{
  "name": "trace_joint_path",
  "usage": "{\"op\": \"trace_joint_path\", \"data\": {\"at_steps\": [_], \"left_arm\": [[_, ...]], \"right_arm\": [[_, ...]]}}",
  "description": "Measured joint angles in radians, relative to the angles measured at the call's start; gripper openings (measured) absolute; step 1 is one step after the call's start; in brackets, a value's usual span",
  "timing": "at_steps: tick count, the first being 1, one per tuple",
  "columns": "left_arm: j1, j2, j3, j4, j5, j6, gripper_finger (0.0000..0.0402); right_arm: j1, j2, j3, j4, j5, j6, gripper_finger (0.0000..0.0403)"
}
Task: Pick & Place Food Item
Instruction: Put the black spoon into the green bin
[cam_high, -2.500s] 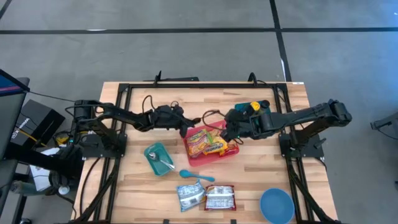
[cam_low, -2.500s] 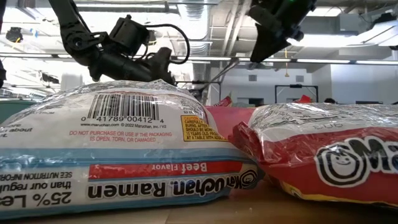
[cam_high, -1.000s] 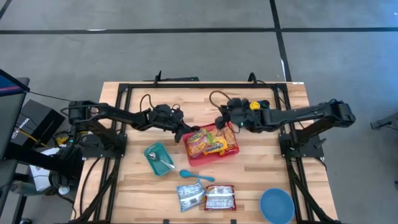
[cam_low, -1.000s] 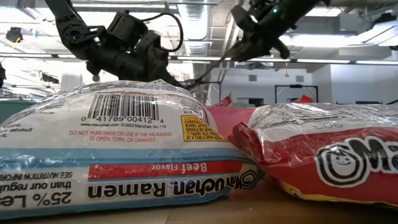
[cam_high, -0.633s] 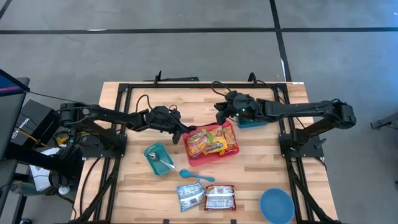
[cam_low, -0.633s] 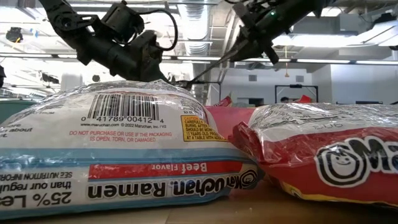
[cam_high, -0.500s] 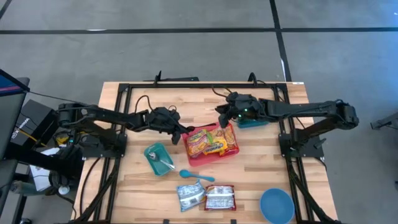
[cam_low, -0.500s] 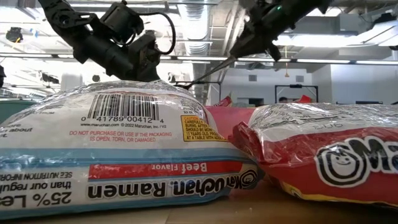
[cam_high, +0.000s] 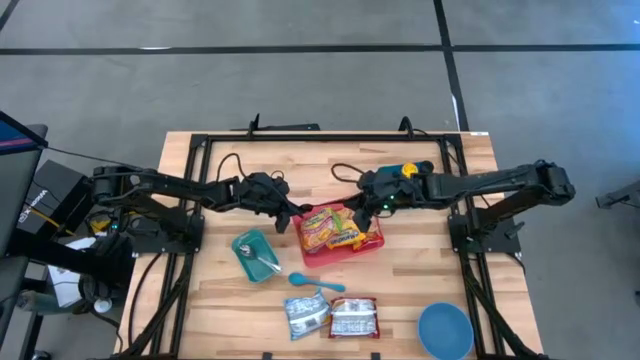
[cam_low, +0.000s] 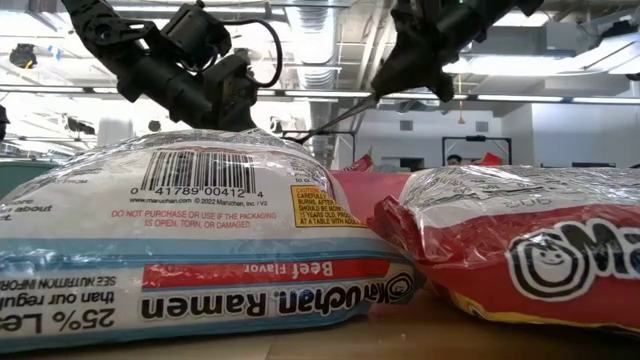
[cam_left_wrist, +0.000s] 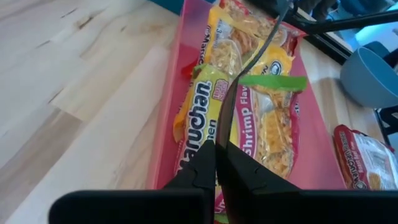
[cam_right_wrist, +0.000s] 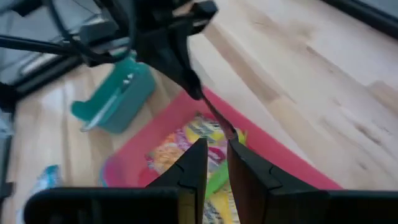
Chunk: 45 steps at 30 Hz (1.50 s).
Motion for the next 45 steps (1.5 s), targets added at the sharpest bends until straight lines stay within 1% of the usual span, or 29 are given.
{"op": "trace_joint_path", "data": {"at_steps": [3,8,19,45], "left_arm": [[-0.008,0.0,0.0,-0.008,-0.007,0.014,0.0003],[-0.01,0.0,0.0,-0.04,0.005,0.026,0.0002],[-0.01,0.001,0.0,-0.038,0.004,0.025,0.0002],[-0.009,0.001,0.0,-0.007,0.02,0.022,0.0001]], "right_arm": [[0.0,0.0,0.0,-0.005,0.04,-0.007,0.0058],[-0.002,-0.014,0.001,0.015,0.052,-0.024,0.0058],[0.013,0.0,0.0,-0.026,0.04,-0.024,0.0058],[0.053,0.0,0.0,-0.01,0.04,-0.015,0.0058]]}}
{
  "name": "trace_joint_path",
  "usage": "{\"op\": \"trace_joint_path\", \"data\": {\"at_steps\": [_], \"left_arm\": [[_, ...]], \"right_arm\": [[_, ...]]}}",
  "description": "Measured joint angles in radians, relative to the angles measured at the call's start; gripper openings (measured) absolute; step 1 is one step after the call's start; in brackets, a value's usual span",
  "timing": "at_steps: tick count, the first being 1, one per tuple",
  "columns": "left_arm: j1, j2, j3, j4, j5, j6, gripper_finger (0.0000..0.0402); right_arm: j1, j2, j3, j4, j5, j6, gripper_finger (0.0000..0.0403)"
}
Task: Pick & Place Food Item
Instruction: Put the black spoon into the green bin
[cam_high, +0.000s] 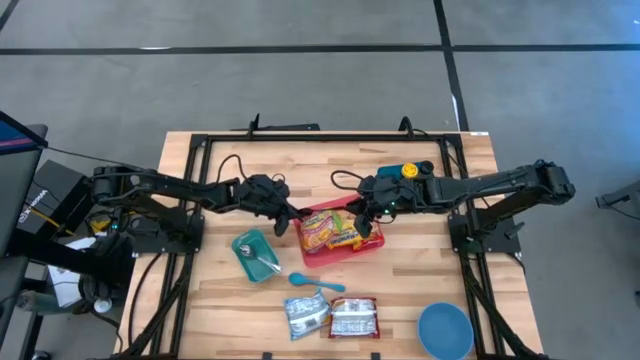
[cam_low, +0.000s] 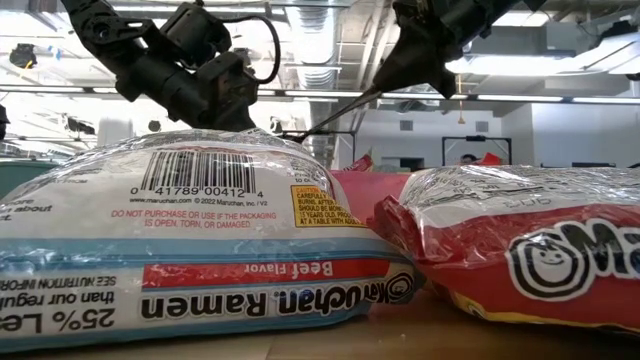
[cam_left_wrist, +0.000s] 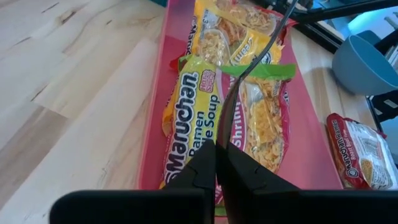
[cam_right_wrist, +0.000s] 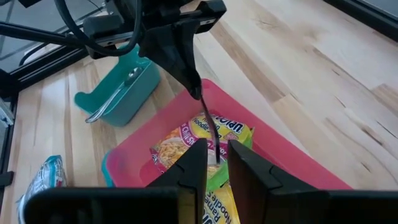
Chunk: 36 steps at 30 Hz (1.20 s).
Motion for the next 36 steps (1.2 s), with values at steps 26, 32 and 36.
{"op": "trace_joint_path", "data": {"at_steps": [26,32,36], "left_arm": [[-0.027,0.001,0.0,0.034,0.0,-0.003,0.0002],[-0.027,0.001,0.0,0.029,0.0,-0.003,0.0002],[-0.027,0.001,0.0,0.029,0.0,-0.003,0.0002]], "right_arm": [[0.006,0.082,0.001,0.076,-0.002,-0.008,0.0058],[0.005,0.082,0.001,0.083,-0.002,-0.008,0.0058],[0.005,0.082,0.001,0.084,-0.002,-0.009,0.0058]]}}
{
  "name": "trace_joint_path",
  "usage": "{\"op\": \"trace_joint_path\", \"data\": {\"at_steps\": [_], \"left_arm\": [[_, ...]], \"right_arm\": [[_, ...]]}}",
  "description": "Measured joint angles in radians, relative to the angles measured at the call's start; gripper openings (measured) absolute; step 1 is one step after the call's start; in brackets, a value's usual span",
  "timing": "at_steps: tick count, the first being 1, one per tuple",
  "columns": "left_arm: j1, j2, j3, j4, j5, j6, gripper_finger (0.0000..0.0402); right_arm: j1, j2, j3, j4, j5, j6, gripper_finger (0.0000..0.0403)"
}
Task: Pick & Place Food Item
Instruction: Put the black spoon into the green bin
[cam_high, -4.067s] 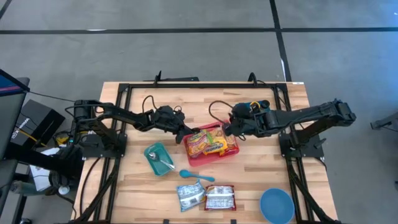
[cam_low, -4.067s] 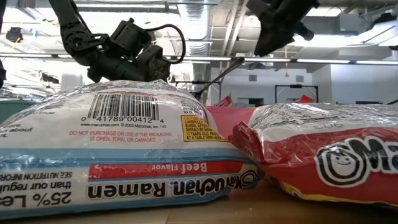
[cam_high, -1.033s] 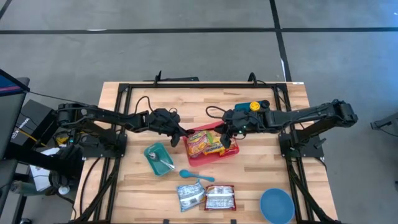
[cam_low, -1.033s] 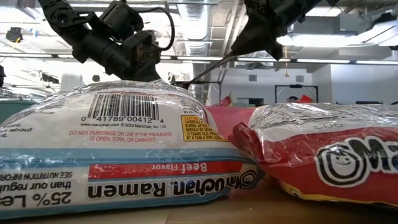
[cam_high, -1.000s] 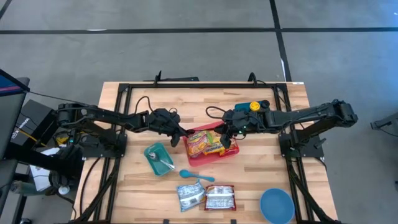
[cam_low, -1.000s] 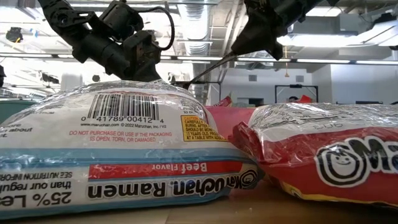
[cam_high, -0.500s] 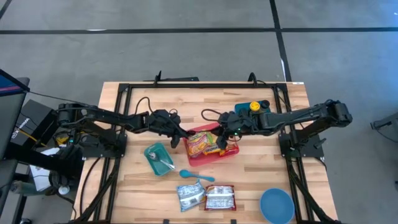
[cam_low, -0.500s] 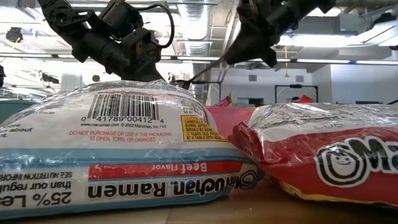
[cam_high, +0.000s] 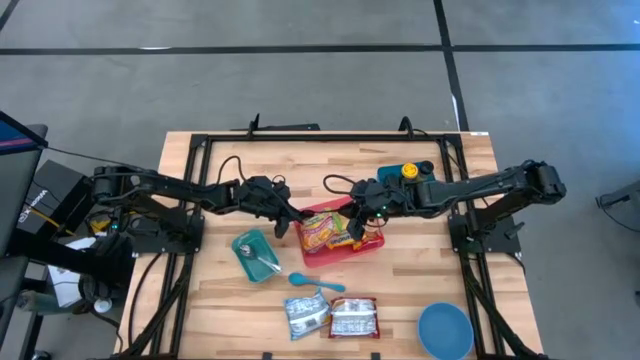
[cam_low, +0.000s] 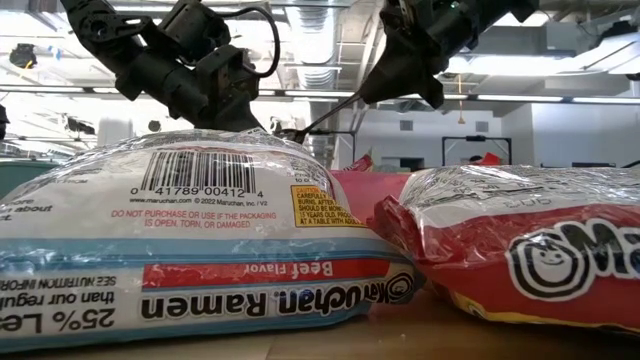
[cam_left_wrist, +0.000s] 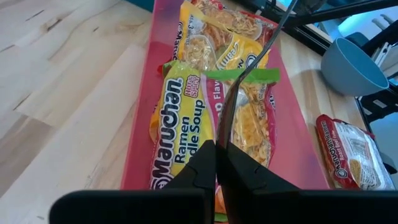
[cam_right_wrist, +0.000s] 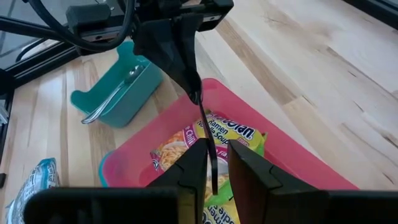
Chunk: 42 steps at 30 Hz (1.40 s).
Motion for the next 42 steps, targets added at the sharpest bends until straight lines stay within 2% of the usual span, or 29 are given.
{"op": "trace_joint_path", "data": {"at_steps": [11,22,36,42], "left_arm": [[0.0,0.0,0.0,-0.009,0.0,0.0,0.0002],[0.0,0.0,0.0,-0.009,0.007,0.0,0.0002],[0.0,0.0,0.0,-0.009,0.001,0.0,0.0006],[0.001,0.0,0.0,-0.005,-0.006,0.004,0.0026]], "right_arm": [[0.001,0.0,0.0,0.006,-0.026,0.0,0.0056],[0.007,0.0,0.0,0.035,-0.027,-0.003,0.0006],[0.007,0.0,0.0,0.035,-0.026,0.001,0.0003],[0.008,0.0,0.0,0.031,-0.012,0.005,0.0002]]}}
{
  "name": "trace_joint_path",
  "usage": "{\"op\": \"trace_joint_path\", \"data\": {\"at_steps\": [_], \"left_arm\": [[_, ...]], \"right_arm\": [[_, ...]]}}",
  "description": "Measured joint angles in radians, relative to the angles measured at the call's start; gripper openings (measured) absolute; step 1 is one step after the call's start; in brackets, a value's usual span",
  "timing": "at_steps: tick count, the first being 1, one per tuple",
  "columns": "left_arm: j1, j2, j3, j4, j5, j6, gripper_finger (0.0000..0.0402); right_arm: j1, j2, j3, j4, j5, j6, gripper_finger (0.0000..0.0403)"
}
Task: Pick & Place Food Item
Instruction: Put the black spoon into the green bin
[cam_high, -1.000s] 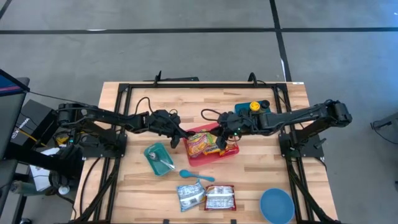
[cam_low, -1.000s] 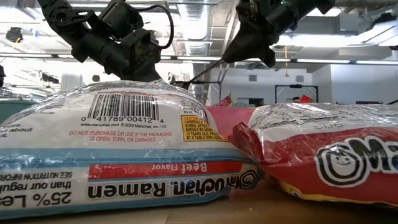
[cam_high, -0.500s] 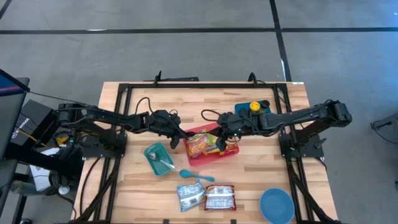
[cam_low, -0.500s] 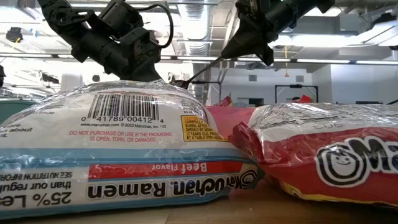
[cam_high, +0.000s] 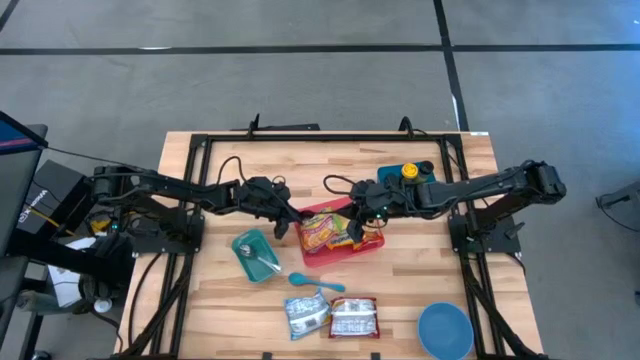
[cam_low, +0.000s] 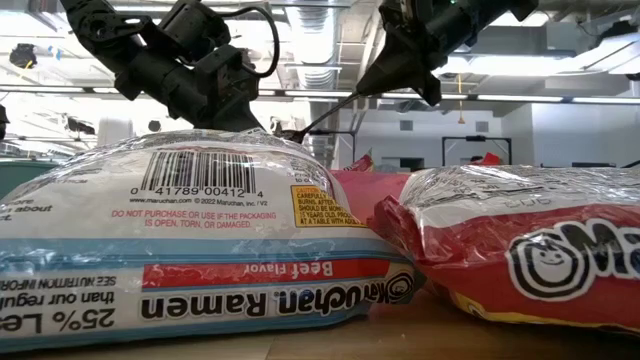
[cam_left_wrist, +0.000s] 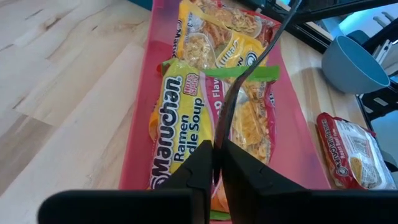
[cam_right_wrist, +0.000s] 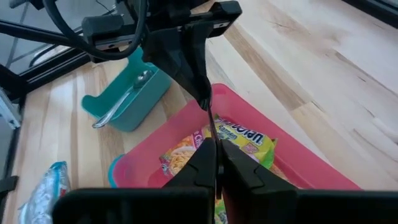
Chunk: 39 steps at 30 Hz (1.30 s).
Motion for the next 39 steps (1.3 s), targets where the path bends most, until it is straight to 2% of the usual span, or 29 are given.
{"op": "trace_joint_path", "data": {"at_steps": [7,16,22,29,33,39], "left_arm": [[0.003,-0.006,0.0,-0.001,0.001,0.017,0.0062],[0.003,-0.039,0.001,0.028,0.002,0.026,0.0088],[-0.001,-0.1,0.0,0.008,-0.073,0.026,0.0086],[-0.014,-0.113,0.0,0.018,-0.197,0.027,0.0085],[-0.014,-0.113,0.0,0.023,-0.269,0.027,0.0085],[-0.014,-0.113,0.0,0.048,-0.35,0.027,0.0085]], "right_arm": [[0.039,-0.024,0.0,-0.066,0.076,-0.001,0.0001],[0.113,-0.1,0.0,-0.179,0.26,0.05,0.0],[0.179,-0.122,0.0,-0.205,0.422,0.107,0.0],[0.233,-0.114,-0.002,-0.208,0.64,0.186,0.0],[0.243,-0.114,-0.053,-0.113,0.724,0.205,0.0],[0.228,-0.113,-0.179,0.137,0.764,0.205,0.0]]}}
